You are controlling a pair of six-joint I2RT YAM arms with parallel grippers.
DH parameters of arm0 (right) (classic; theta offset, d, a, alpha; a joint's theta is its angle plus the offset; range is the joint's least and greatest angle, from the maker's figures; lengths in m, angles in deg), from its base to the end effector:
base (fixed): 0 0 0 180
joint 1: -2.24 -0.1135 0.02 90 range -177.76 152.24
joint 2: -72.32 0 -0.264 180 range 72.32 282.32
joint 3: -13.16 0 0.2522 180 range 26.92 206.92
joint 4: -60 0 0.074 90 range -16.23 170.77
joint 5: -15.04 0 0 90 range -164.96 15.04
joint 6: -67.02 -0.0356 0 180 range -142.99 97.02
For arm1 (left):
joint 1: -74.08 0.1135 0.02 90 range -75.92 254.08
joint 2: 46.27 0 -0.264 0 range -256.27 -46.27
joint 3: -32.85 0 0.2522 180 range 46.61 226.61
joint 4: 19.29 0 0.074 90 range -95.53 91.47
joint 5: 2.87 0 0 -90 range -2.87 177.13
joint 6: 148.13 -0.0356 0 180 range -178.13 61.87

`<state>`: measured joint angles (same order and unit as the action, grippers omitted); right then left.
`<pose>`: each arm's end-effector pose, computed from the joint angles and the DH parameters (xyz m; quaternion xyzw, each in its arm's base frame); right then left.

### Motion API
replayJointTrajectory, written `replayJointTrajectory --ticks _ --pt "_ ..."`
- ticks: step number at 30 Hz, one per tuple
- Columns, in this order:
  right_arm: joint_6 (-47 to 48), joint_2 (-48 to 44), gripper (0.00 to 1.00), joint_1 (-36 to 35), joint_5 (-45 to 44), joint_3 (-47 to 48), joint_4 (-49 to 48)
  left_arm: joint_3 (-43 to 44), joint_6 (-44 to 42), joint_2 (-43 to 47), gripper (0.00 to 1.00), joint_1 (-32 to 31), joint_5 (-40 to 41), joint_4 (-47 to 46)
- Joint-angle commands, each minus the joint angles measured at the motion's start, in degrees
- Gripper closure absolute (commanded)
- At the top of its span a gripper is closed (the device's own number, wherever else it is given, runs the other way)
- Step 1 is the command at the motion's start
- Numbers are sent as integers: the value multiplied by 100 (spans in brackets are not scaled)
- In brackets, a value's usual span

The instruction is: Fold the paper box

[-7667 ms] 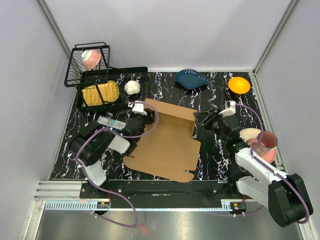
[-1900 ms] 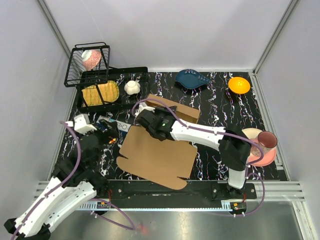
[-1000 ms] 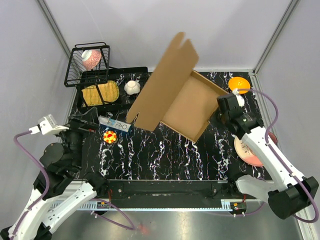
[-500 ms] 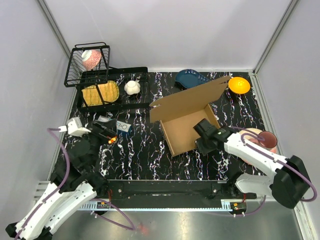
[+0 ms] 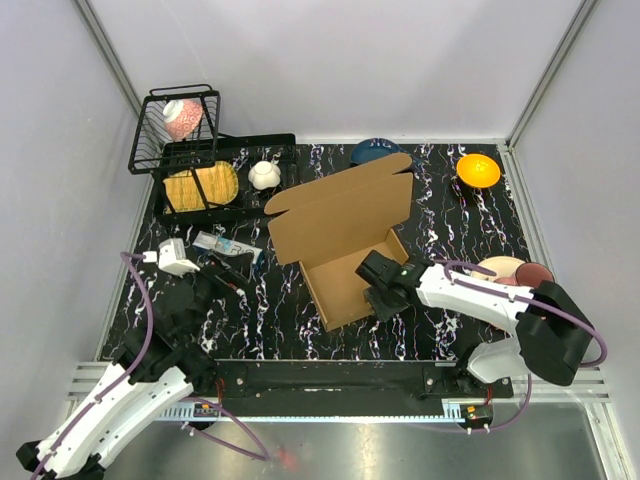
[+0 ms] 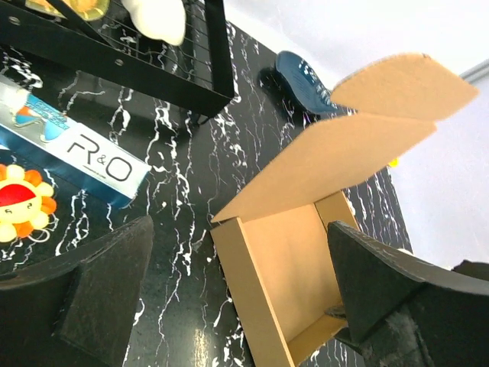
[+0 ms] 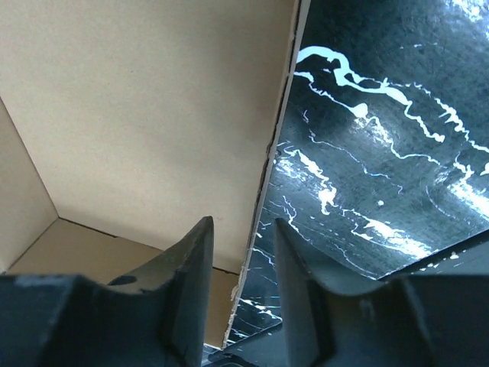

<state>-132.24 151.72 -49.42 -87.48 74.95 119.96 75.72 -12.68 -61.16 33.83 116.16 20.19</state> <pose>0.1520 0.1797 0.1905 0.4864 0.8603 0.0882 0.1247 0.0803 -0.0454 0.2787 -0.1924 0.7417 -0.2743 0.5811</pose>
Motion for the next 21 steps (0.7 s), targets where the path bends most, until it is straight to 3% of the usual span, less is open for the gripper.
replayJointTrajectory --ticks 1,8,13,19,21 --pt "342 -310 53 -37 -181 -136 -234 25 -116 -215 1 -9 -706 -330" --pt "1772 -1371 35 -37 -322 39 152 51 -229 -207 1 -9 -891 -524" --pt "3530 -2006 32 -37 -94 557 188 227 -502 -365 1 -9 -847 -383" --pt "6630 -2429 29 -20 -1742 1121 514 -123 -2 -549 1 -219 -768 -418" --pt "7161 -2298 27 -20 -2113 1095 452 -194 261 -698 1 -421 -489 -427"
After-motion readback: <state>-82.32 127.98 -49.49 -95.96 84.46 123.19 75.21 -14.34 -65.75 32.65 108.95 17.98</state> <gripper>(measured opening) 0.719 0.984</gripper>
